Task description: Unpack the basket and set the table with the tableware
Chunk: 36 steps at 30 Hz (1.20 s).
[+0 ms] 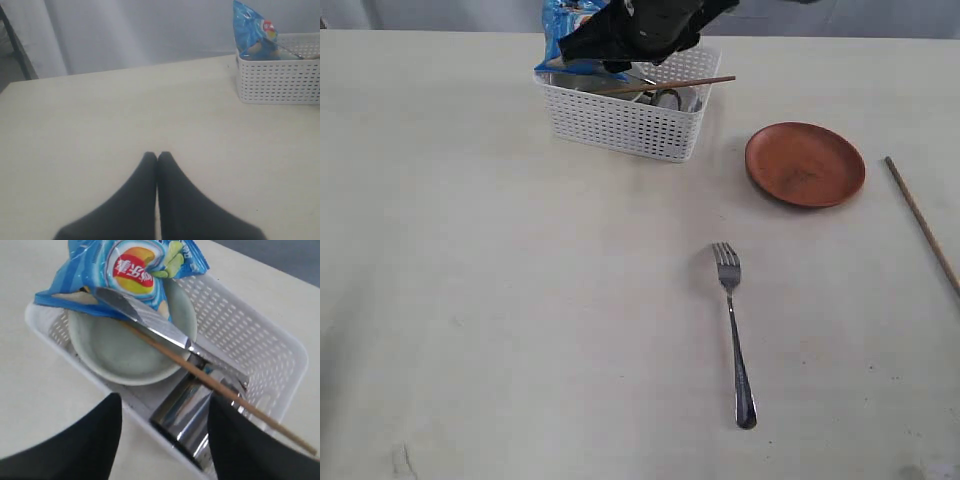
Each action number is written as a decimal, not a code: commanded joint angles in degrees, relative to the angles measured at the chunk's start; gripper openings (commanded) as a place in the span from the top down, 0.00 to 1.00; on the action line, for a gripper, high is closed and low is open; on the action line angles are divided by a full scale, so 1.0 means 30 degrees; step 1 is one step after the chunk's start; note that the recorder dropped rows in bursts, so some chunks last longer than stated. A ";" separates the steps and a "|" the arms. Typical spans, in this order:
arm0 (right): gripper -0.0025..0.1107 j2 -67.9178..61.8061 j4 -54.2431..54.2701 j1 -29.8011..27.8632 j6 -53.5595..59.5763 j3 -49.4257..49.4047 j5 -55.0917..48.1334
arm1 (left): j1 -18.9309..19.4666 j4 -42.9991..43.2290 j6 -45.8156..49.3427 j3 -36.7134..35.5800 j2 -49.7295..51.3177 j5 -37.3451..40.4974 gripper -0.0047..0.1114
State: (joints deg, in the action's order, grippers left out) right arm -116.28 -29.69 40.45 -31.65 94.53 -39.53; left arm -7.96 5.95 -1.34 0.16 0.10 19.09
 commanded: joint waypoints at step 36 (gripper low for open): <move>0.98 -0.6423 -0.7770 -0.0351 0.2073 0.4886 0.2200 | -0.0125 -0.0110 -0.0066 -0.0054 -0.0032 -0.0065 0.96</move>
State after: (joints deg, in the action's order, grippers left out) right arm -136.40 -54.58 39.75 -24.52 109.15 -32.27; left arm -7.96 5.95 -1.34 0.16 0.10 19.09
